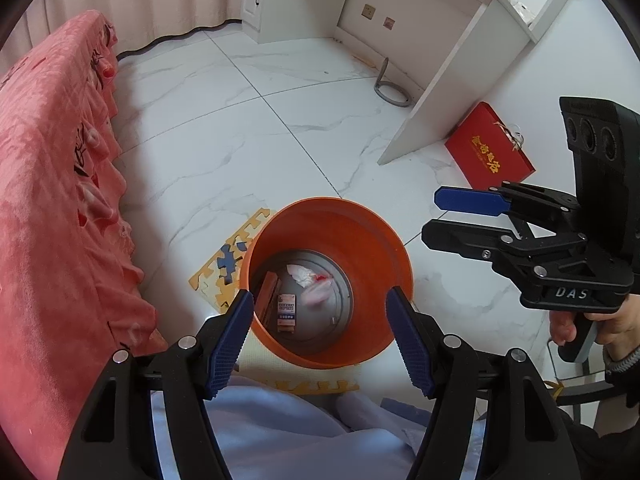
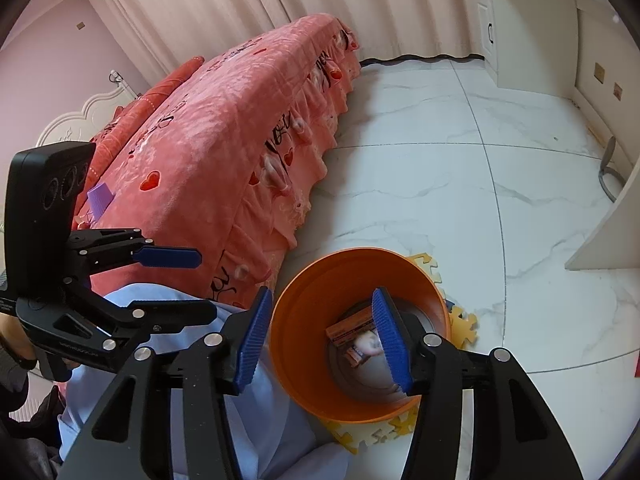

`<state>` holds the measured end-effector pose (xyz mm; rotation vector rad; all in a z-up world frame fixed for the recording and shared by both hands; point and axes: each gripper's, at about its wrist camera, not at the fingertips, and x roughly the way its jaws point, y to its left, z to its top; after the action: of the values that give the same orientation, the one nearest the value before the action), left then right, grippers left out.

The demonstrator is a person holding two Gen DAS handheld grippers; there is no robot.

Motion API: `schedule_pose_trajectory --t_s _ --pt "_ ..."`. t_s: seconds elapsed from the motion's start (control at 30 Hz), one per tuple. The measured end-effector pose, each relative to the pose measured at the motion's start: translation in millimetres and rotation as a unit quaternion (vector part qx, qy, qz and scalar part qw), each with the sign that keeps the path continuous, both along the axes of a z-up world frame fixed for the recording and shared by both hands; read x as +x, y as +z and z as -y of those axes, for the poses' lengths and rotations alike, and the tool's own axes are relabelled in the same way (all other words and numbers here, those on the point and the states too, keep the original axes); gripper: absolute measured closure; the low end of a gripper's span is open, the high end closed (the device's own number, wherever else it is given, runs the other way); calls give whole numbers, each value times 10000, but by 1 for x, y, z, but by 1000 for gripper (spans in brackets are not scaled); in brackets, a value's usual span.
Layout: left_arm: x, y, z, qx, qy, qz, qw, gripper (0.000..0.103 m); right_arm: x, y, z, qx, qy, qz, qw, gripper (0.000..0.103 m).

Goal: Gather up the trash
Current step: 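Open both tools to drop the medicine box and plush into the bin, then move both open tools back over the items on the bed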

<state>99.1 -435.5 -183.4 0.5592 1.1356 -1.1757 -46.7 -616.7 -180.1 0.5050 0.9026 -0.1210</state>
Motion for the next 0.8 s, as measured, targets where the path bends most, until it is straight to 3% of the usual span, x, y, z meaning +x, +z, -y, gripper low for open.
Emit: schedule_pose_trajectory --t_s 0.13,0.2,0.3,0.4,0.53,0.63,0.8 --pt "-1 2 1 -37 -17 20 10000 34 -1 5 -2 3 28 23 10000 50" --pt "0 4 -4 -63 -11 38 10000 34 -1 10 -3 30 35 49 10000 44" --pt "0 10 -12 -135 73 130 9998 22 0 19 -9 -18 105 132 9999 42" --pt "1 18 -23 -213 161 184 9995 21 3 30 -17 -59 204 203 9996 37" --pt "2 34 -44 -253 416 467 9977 14 10 47 -34 -85 356 341 9987 28" --pt "5 47 -68 -286 686 662 9950 8 17 60 -52 -127 551 468 9973 26" --pt "9 70 -117 -340 1251 896 9875 7 40 85 -95 -214 1089 706 9913 19"
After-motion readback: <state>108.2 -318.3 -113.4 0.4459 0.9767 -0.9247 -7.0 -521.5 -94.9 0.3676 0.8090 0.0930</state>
